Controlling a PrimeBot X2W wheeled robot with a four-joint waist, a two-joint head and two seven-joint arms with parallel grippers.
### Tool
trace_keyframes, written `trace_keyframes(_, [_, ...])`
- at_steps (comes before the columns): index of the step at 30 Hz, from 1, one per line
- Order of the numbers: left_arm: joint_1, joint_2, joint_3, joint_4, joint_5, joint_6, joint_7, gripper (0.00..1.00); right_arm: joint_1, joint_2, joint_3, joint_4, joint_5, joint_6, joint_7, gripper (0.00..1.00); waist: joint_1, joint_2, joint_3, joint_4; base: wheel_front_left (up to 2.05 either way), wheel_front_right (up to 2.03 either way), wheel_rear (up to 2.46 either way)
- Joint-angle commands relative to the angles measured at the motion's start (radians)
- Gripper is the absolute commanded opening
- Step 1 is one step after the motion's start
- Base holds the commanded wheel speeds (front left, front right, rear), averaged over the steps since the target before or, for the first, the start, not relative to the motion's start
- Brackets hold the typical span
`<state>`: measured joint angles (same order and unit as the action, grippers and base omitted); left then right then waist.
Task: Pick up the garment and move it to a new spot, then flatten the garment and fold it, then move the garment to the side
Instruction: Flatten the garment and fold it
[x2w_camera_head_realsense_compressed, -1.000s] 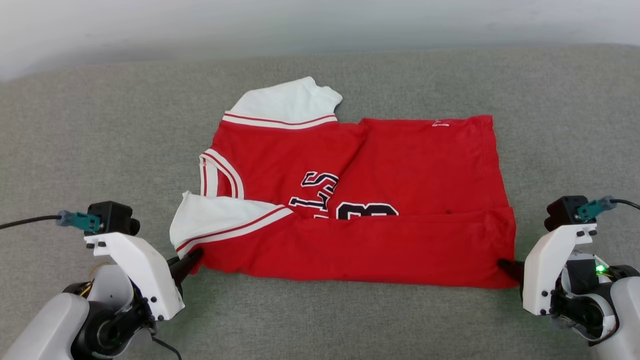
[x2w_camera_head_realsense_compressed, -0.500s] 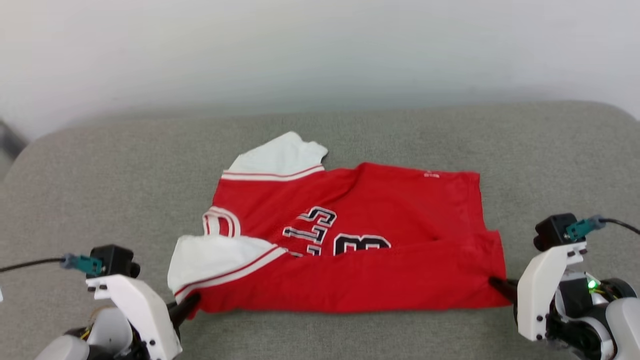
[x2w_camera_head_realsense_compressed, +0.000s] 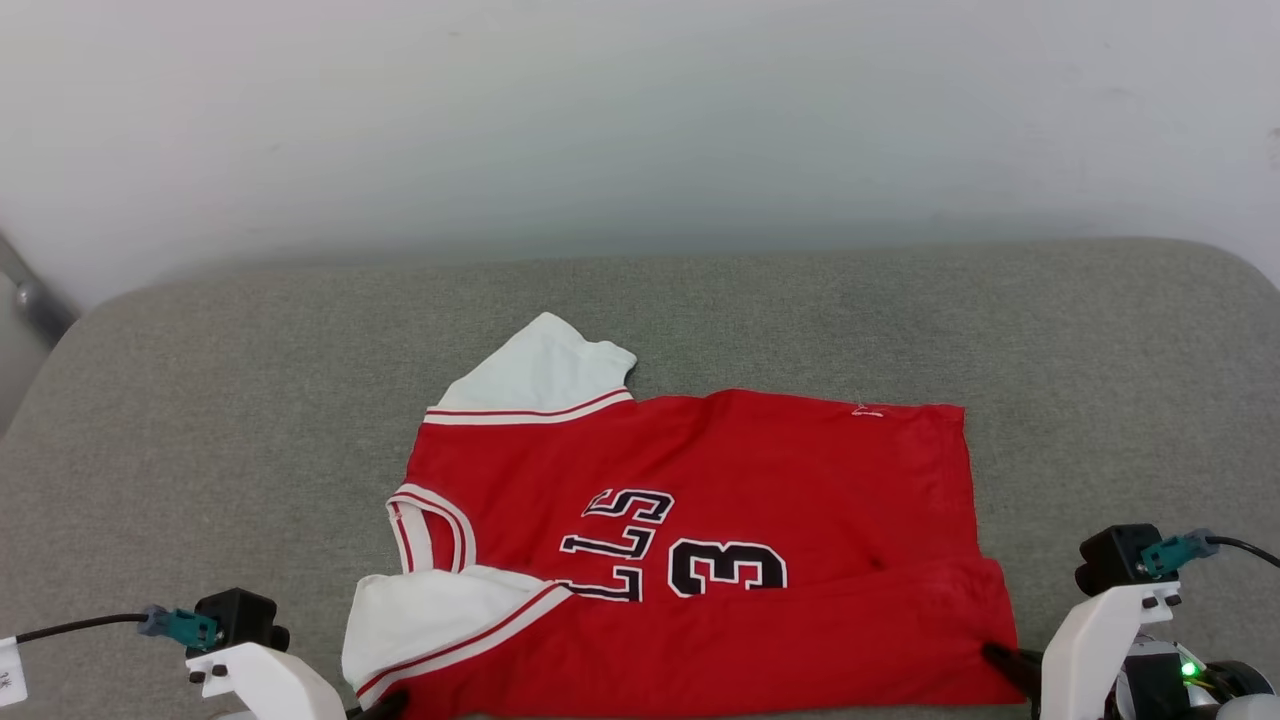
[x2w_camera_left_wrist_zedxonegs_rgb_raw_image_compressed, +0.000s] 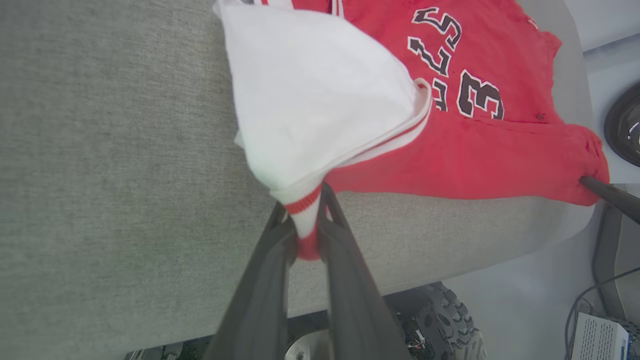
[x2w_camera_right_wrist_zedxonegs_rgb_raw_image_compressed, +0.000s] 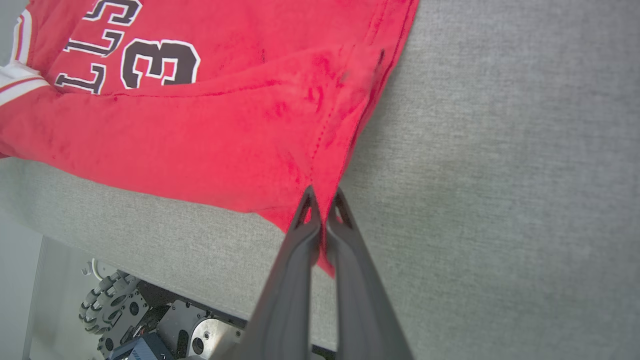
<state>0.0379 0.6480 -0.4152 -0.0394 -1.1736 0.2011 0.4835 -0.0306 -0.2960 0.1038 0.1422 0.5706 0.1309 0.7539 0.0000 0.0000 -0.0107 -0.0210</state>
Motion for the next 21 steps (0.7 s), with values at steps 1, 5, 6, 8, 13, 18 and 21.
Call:
trace_keyframes(1, [-0.009, 0.0, -0.002, 0.011, 0.001, -0.006, 0.001, 0.52, 0.009, 0.004, -0.004, 0.004, -0.009, 0.0, -0.016, 1.0, 0.0, 0.0, 0.005, -0.002, 0.0, 0.0, 0.0])
trace_keyframes(5, [-0.031, -0.01, -0.001, 0.047, 0.003, -0.011, -0.005, 1.0, 0.006, 0.016, -0.001, 0.004, -0.035, 0.0, -0.092, 1.0, 0.0, 0.0, 0.011, -0.018, 0.0, 0.0, 0.0])
trace_keyframes(6, [-0.035, -0.01, 0.003, 0.05, 0.005, -0.013, -0.011, 1.0, 0.006, 0.018, -0.002, -0.001, -0.043, 0.0, -0.116, 1.0, 0.0, 0.0, 0.01, -0.022, 0.0, 0.0, 0.0])
trace_keyframes(8, [-0.043, 0.002, 0.009, 0.052, 0.02, -0.014, -0.025, 1.0, 0.005, 0.018, -0.004, -0.016, -0.062, 0.0, -0.17, 1.0, 0.0, 0.0, 0.008, -0.031, 0.0, 0.0, 0.0])
trace_keyframes(13, [-0.07, 0.02, 0.025, 0.045, 0.072, -0.014, -0.083, 1.0, 0.0, 0.034, -0.017, -0.056, -0.107, 0.0, -0.315, 1.0, 0.0, 0.0, 0.001, -0.058, 0.0, 0.0, 0.0])
trace_keyframes(18, [-0.145, 0.032, 0.029, 0.042, 0.142, -0.014, -0.13, 1.0, -0.034, 0.067, -0.047, -0.092, -0.16, 0.0, -0.449, 1.0, 0.0, 0.0, 0.025, -0.088, 0.0, 0.0, 0.0])
trace_keyframes(21, [-0.222, 0.024, 0.037, 0.044, 0.186, -0.007, -0.162, 1.0, -0.062, 0.087, -0.064, -0.122, -0.19, 0.0, -0.511, 1.0, 0.0, 0.0, 0.075, -0.105, 0.0, 0.0, 0.0])
